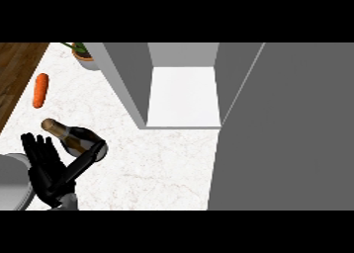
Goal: Pick up the wine, place it into the cabinet and close the cabinet
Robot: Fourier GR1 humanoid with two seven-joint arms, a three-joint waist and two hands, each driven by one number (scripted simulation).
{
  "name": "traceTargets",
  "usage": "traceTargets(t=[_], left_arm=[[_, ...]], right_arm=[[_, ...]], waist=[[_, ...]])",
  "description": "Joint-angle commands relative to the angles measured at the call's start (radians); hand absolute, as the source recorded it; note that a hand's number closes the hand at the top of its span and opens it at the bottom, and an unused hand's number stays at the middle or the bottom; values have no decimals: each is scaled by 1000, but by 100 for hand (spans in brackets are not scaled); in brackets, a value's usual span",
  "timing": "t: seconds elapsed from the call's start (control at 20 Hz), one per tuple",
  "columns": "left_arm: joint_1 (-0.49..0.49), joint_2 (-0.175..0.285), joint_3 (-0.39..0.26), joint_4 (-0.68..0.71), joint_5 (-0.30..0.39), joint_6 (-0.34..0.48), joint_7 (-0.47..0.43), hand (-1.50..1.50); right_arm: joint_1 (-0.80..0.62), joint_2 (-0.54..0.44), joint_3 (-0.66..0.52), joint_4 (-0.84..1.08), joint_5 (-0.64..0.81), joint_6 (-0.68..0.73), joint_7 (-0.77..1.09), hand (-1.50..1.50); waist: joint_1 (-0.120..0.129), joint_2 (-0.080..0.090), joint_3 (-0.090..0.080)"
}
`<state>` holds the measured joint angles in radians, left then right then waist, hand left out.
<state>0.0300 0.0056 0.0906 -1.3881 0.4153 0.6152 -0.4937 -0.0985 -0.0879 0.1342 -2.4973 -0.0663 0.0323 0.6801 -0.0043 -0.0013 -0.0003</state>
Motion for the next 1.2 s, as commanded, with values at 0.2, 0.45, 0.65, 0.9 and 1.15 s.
traceTargets(t=[0.2, 0.45, 0.65, 0.9, 1.15], left_arm=[[-90, -5, 44, 210, 69, -61, -117, -150], [-104, -5, 87, 322, 99, -153, -198, -150], [-44, -5, 22, 265, 117, -133, -193, -150], [-174, -5, 106, 450, 147, -207, -268, -150], [-167, 17, 119, 389, 154, -213, -231, -150]], right_arm=[[61, 27, 71, -118, 27, -7, 13, -150], [87, 12, 34, -142, -7, 14, 8, -150], [82, 7, 33, -107, 18, 20, -16, -150], [96, -20, -75, -77, -115, 65, -66, -150], [12, 4, -5, -169, -35, -12, 102, -150]], waist=[[-1, 1, 0], [-3, 1, 0], [2, 0, 0], [-4, 2, 0], [1, -1, 0]])
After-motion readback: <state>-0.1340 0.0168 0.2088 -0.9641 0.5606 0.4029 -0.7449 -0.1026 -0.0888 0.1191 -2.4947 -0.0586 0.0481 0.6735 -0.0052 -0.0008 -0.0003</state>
